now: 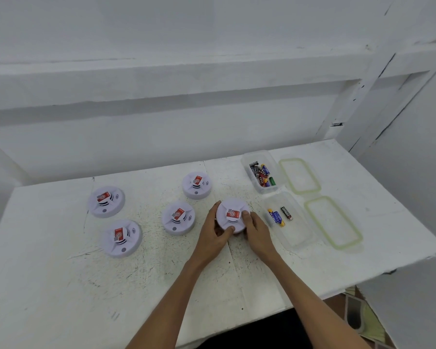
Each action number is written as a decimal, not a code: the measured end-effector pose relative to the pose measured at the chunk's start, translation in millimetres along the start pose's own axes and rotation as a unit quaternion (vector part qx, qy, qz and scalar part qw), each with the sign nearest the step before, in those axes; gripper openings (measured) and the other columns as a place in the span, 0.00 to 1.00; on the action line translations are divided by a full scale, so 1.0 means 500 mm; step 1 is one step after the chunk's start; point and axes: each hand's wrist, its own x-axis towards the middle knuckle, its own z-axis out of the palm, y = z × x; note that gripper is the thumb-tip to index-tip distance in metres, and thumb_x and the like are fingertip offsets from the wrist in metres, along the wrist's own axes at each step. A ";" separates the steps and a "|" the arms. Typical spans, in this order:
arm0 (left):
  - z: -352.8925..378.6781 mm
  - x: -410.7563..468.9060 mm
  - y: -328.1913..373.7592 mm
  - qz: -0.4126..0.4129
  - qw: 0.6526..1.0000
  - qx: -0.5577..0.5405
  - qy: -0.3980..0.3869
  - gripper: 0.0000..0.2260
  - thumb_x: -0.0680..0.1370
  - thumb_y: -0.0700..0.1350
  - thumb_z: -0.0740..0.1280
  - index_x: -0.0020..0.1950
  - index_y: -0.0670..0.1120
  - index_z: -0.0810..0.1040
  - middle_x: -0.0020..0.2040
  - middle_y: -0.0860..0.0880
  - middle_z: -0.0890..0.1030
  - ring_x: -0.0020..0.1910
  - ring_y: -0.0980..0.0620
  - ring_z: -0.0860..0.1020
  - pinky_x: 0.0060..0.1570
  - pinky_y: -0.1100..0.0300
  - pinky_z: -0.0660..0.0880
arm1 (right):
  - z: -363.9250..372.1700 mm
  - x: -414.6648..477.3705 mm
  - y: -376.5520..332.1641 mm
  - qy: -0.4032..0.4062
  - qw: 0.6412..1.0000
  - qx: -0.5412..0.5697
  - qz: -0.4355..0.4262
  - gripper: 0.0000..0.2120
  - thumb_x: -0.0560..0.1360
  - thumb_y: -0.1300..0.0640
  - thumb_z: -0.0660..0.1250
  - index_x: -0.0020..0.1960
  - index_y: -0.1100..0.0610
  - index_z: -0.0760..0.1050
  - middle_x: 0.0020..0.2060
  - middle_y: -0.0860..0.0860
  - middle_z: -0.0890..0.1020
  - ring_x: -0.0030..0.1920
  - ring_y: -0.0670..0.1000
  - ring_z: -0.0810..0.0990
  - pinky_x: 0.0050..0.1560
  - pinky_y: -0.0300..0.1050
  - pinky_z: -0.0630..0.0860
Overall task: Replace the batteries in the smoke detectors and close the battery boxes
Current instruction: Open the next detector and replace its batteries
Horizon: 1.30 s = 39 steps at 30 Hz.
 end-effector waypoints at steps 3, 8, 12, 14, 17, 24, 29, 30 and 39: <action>-0.001 0.000 0.005 -0.002 1.000 0.006 -0.001 0.33 0.78 0.45 0.71 0.80 0.54 0.61 0.77 0.54 0.70 0.76 0.57 0.70 0.74 0.49 0.72 | 0.002 0.000 0.001 0.000 1.000 -0.006 0.003 0.20 0.82 0.40 0.56 0.46 0.55 0.74 0.37 0.49 0.78 0.37 0.46 0.74 0.43 0.44 0.72; -0.001 -0.001 0.000 -0.004 1.000 0.016 0.001 0.33 0.79 0.43 0.71 0.80 0.55 0.60 0.77 0.54 0.70 0.76 0.58 0.70 0.74 0.50 0.72 | 0.002 0.002 0.008 0.004 1.000 -0.013 0.005 0.23 0.81 0.38 0.55 0.48 0.58 0.74 0.39 0.54 0.79 0.37 0.46 0.74 0.42 0.46 0.72; -0.001 -0.001 0.002 -0.004 1.000 0.016 0.003 0.33 0.78 0.44 0.71 0.80 0.54 0.61 0.78 0.53 0.70 0.76 0.57 0.70 0.73 0.49 0.72 | 0.003 0.001 0.006 0.006 1.000 -0.014 0.006 0.23 0.82 0.38 0.55 0.48 0.57 0.75 0.40 0.54 0.80 0.37 0.46 0.74 0.42 0.45 0.71; -0.001 -0.001 0.000 -0.003 1.000 0.012 0.003 0.33 0.78 0.45 0.71 0.81 0.53 0.61 0.78 0.53 0.70 0.76 0.56 0.71 0.73 0.48 0.72 | 0.004 0.000 0.005 0.006 1.000 -0.011 0.005 0.21 0.82 0.39 0.56 0.47 0.56 0.75 0.38 0.50 0.79 0.37 0.46 0.74 0.42 0.44 0.71; 0.000 -0.001 -0.002 -0.006 1.000 0.009 0.003 0.34 0.78 0.46 0.71 0.81 0.51 0.61 0.78 0.52 0.70 0.76 0.55 0.70 0.74 0.48 0.72 | 0.003 -0.002 0.004 0.006 1.000 -0.012 0.005 0.22 0.82 0.39 0.56 0.46 0.57 0.74 0.36 0.49 0.78 0.37 0.46 0.74 0.42 0.44 0.71; 0.001 0.001 -0.006 -0.007 1.000 -0.002 -0.003 0.32 0.78 0.45 0.71 0.80 0.55 0.61 0.78 0.53 0.70 0.76 0.56 0.70 0.74 0.51 0.72 | 0.005 0.002 0.010 0.007 1.000 -0.015 0.004 0.23 0.81 0.37 0.56 0.46 0.57 0.74 0.41 0.56 0.81 0.37 0.48 0.75 0.43 0.47 0.73; 0.000 0.003 -0.013 -0.007 1.000 -0.009 -0.007 0.33 0.78 0.47 0.71 0.81 0.52 0.62 0.78 0.53 0.71 0.76 0.56 0.71 0.73 0.53 0.73 | 0.004 0.001 0.010 0.007 1.000 -0.022 0.005 0.24 0.81 0.38 0.55 0.47 0.57 0.75 0.41 0.56 0.81 0.37 0.47 0.75 0.43 0.46 0.73; -0.001 0.002 -0.012 -0.006 1.000 -0.011 -0.008 0.32 0.79 0.46 0.71 0.80 0.53 0.62 0.77 0.54 0.71 0.75 0.57 0.71 0.72 0.55 0.73 | 0.003 0.001 0.009 0.006 1.000 -0.019 0.007 0.24 0.81 0.37 0.55 0.47 0.57 0.75 0.41 0.56 0.81 0.38 0.47 0.75 0.43 0.46 0.73; -0.005 -0.002 0.004 -0.053 0.996 -0.061 0.028 0.19 0.87 0.41 0.58 0.75 0.59 0.68 0.71 0.63 0.74 0.69 0.67 0.73 0.62 0.71 0.72 | -0.002 0.002 0.006 -0.006 1.000 -0.008 0.010 0.24 0.82 0.39 0.55 0.49 0.58 0.76 0.44 0.57 0.82 0.39 0.47 0.75 0.44 0.45 0.73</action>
